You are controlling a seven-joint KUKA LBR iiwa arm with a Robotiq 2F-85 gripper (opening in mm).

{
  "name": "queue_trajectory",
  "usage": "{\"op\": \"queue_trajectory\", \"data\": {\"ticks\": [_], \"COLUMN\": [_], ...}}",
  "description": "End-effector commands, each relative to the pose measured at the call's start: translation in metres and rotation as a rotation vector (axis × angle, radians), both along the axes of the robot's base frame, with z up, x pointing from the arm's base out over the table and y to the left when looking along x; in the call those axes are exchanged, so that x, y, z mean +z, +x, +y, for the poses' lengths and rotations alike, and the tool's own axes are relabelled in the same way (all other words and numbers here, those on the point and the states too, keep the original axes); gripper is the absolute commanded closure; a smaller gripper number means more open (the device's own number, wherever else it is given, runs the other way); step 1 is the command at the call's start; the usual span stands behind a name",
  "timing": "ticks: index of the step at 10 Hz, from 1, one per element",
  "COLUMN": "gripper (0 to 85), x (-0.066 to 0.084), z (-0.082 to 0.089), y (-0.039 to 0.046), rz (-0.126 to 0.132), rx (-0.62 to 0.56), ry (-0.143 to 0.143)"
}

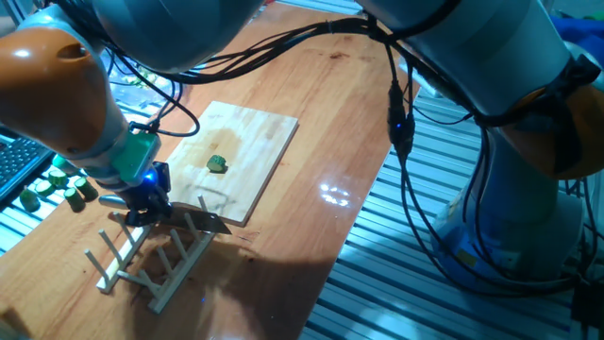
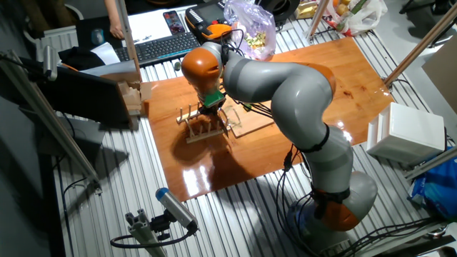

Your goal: Chop the cucumber into shreds

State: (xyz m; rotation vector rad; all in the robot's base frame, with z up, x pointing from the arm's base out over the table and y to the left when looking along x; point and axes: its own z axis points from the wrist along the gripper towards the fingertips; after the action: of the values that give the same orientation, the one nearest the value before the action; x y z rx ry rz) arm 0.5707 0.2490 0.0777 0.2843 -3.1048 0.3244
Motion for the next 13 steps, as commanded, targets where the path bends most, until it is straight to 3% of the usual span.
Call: {"op": "queue_trajectory", "data": {"ticks": [1,2,4,6,7,9,10,12,13], "gripper": [68.0,85.0,85.0,85.0,85.0,85.0,85.0,85.0,85.0], "x": [-0.001,-0.001,-0.001,0.002,0.008,0.019,0.02,0.022,0.031], "z": [-0.001,-0.002,-0.003,-0.006,-0.009,-0.014,-0.014,-0.014,-0.012], "y": [-0.0003,-0.0005,-0.0003,0.0011,0.0021,0.0024,0.0016,0.0006,-0.0012], "rz": [0.003,0.014,0.02,0.018,0.023,0.027,0.022,0.014,0.015], "rx": [0.001,0.005,0.013,0.02,0.016,0.02,0.02,0.018,0.017], "ry": [-0.003,0.005,0.0,0.028,0.077,0.132,0.126,0.14,0.149]}}
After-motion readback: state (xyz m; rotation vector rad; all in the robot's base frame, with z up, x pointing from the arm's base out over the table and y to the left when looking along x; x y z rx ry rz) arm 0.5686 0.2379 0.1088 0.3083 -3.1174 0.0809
